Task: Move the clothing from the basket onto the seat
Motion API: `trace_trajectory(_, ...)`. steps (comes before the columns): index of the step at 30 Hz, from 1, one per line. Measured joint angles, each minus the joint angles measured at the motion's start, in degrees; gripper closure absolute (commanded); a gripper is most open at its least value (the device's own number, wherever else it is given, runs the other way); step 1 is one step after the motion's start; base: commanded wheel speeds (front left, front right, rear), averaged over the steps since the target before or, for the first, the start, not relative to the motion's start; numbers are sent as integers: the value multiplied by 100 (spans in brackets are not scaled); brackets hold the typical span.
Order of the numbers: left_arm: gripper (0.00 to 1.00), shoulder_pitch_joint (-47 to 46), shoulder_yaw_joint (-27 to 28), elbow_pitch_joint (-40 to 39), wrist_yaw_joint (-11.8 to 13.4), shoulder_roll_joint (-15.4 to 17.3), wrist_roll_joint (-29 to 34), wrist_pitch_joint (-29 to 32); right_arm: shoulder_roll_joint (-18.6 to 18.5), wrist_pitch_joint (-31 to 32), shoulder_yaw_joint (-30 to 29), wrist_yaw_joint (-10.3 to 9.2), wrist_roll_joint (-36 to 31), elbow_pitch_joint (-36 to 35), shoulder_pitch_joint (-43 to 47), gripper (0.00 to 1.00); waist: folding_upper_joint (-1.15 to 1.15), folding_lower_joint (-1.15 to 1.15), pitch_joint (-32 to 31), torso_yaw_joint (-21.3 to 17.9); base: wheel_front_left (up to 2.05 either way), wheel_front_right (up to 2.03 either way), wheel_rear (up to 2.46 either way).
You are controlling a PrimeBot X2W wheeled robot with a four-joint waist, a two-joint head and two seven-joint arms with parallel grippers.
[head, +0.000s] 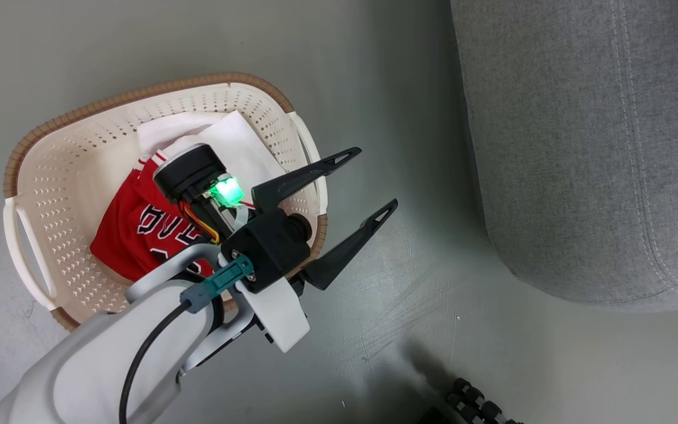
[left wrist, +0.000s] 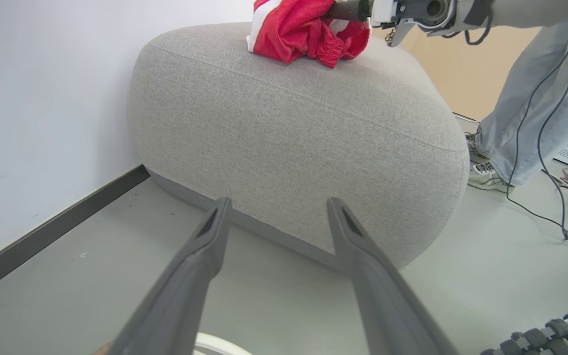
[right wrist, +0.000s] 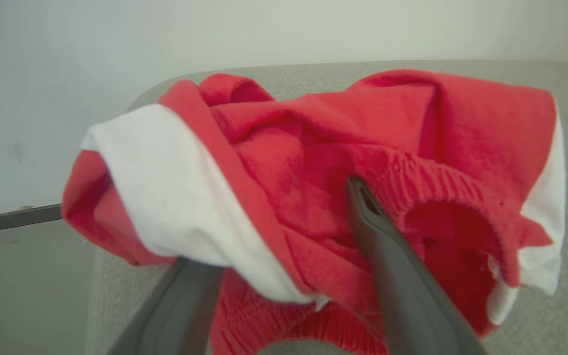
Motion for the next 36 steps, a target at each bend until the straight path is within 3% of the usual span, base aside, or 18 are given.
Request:
trace_trajectory(21, 0, 6, -15, 344, -19, 32, -98, -371, 183, 0, -3, 0, 133, -243, 531, 0, 0, 0, -471, -112, 0, 0, 0)
trace_trajectory(36, 0, 137, 175, 730, -7, -76, -266, -866, 354, 0, -31, 0, 200, -1160, 1308, 0, 0, 0, -1064, -94, 0, 0, 0)
